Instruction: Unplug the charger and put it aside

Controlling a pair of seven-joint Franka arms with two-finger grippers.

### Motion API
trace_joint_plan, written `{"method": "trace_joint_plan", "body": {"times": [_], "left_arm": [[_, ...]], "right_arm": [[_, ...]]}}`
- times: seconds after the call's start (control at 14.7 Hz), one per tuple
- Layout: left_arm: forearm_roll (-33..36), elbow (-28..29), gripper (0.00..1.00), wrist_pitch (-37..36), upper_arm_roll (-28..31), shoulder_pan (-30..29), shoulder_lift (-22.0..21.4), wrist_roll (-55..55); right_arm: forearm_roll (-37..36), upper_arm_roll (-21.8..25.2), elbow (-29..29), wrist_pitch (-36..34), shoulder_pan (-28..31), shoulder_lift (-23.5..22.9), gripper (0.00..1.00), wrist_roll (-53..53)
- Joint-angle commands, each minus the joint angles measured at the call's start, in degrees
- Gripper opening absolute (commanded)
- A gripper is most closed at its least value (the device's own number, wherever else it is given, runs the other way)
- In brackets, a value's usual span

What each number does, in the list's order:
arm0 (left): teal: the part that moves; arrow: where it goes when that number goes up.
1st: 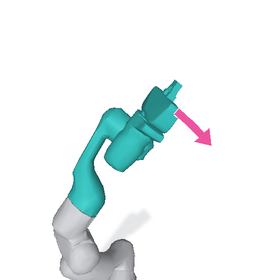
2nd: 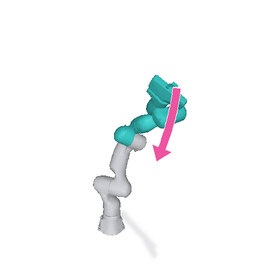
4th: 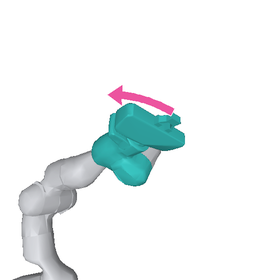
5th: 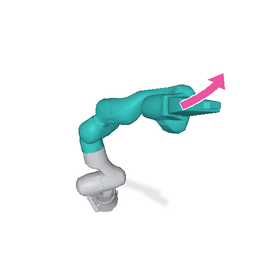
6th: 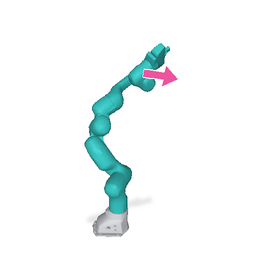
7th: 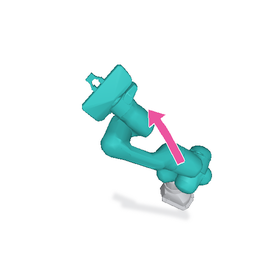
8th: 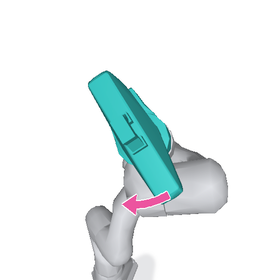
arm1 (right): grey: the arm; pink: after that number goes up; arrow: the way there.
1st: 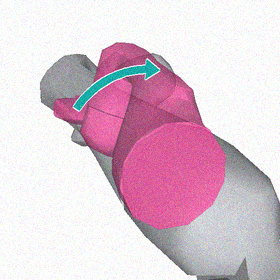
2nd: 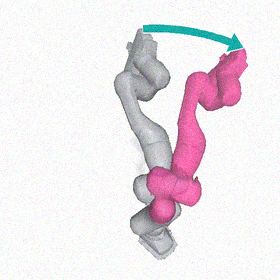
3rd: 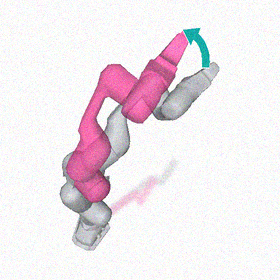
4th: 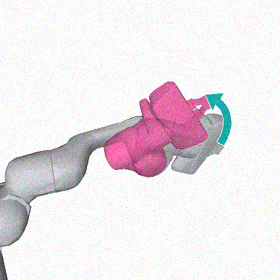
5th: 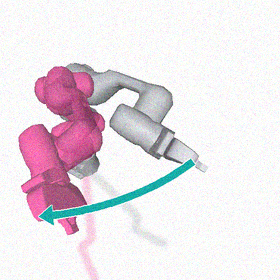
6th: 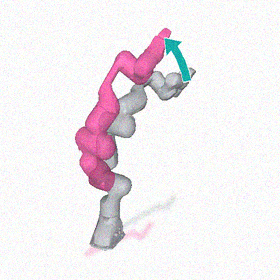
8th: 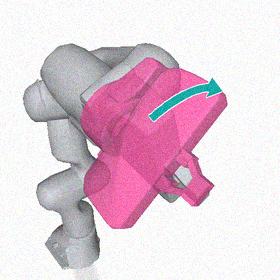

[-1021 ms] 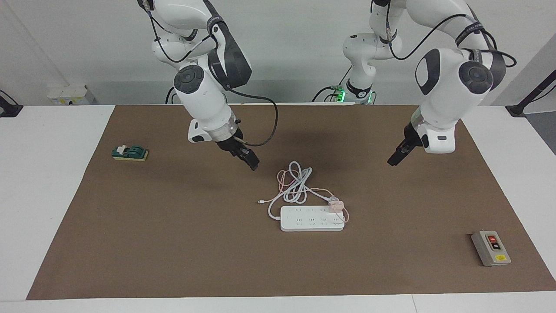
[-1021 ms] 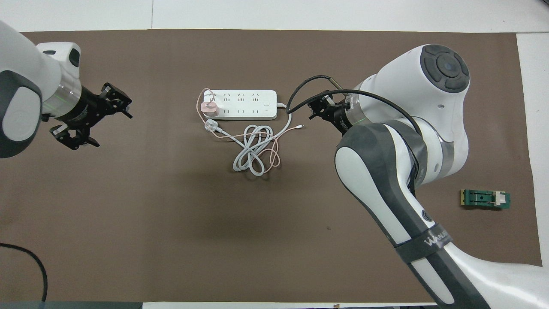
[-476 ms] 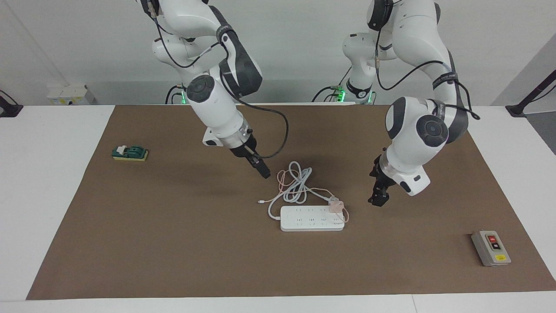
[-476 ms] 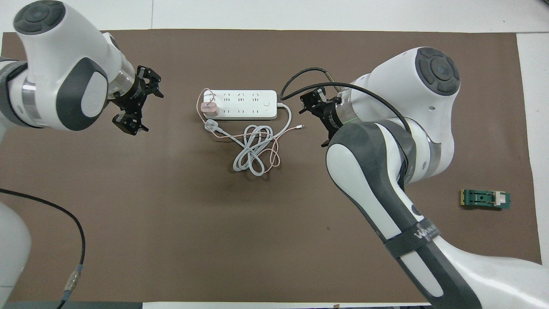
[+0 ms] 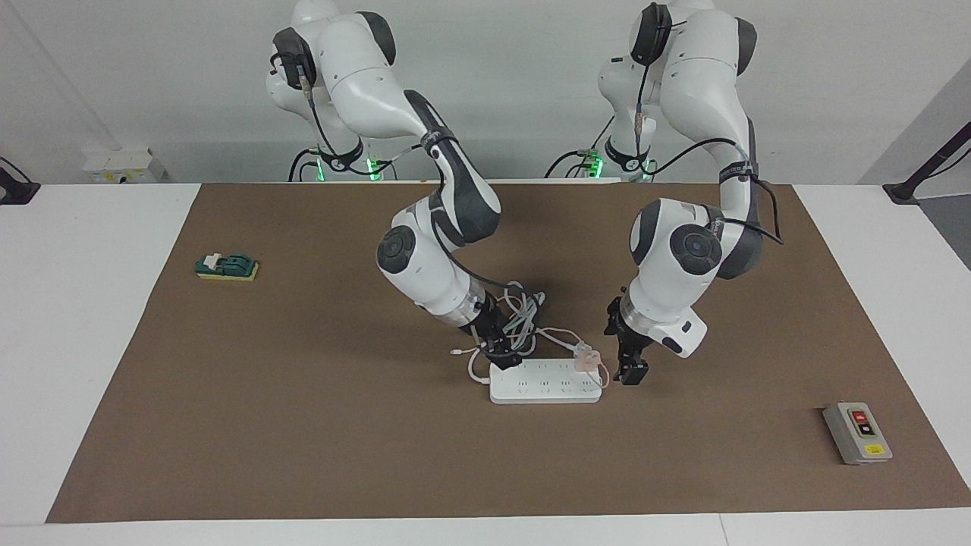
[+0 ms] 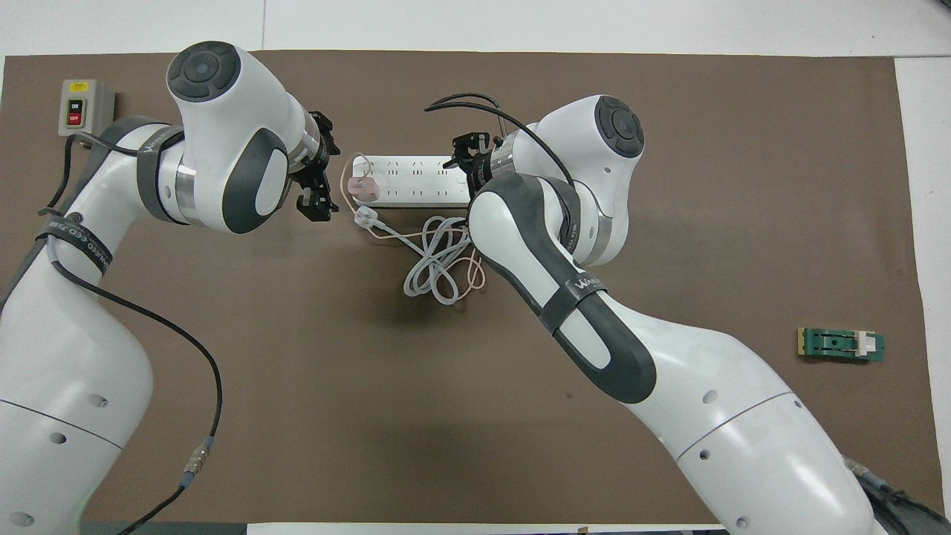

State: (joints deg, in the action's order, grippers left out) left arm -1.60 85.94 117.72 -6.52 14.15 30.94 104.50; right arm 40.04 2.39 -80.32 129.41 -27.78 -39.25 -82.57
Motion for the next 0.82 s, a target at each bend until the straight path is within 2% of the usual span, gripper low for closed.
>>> {"method": "trace_joint_plan", "body": {"times": [0.0, 0.14, 0.27, 0.34, 0.48, 0.75], "left_arm": [[0.5, 4.1, 1.00, 3.7, 0.9, 1.6, -1.7, 1.9], [0.5, 6.2, 1.00, 6.5, 0.9, 2.5, -2.2, 3.0], [0.5, 7.0, 0.97, 7.2, 0.9, 2.8, -2.5, 3.5], [0.5, 7.0, 0.93, 7.0, 0.9, 2.8, -2.5, 3.6], [0.5, 7.0, 0.75, 7.1, 0.9, 2.9, -2.5, 3.7], [0.5, 7.1, 0.73, 7.3, 0.9, 2.9, -2.5, 3.8]], "right_arm": [[2.0, -0.2, 8.9, -1.6, 0.7, -7.6, 1.00, -1.4], [2.1, -0.2, 13.5, -4.1, 1.3, -10.7, 1.00, -1.5], [2.3, -0.2, 14.7, -4.3, 2.1, -12.0, 1.00, -1.5], [2.3, -0.2, 14.8, -4.3, 2.1, -12.3, 1.00, -1.5], [2.3, -0.3, 14.8, -4.6, 2.8, -12.4, 1.00, -1.4], [2.3, -0.3, 15.1, -4.3, 3.4, -13.3, 1.00, -0.9]]}}
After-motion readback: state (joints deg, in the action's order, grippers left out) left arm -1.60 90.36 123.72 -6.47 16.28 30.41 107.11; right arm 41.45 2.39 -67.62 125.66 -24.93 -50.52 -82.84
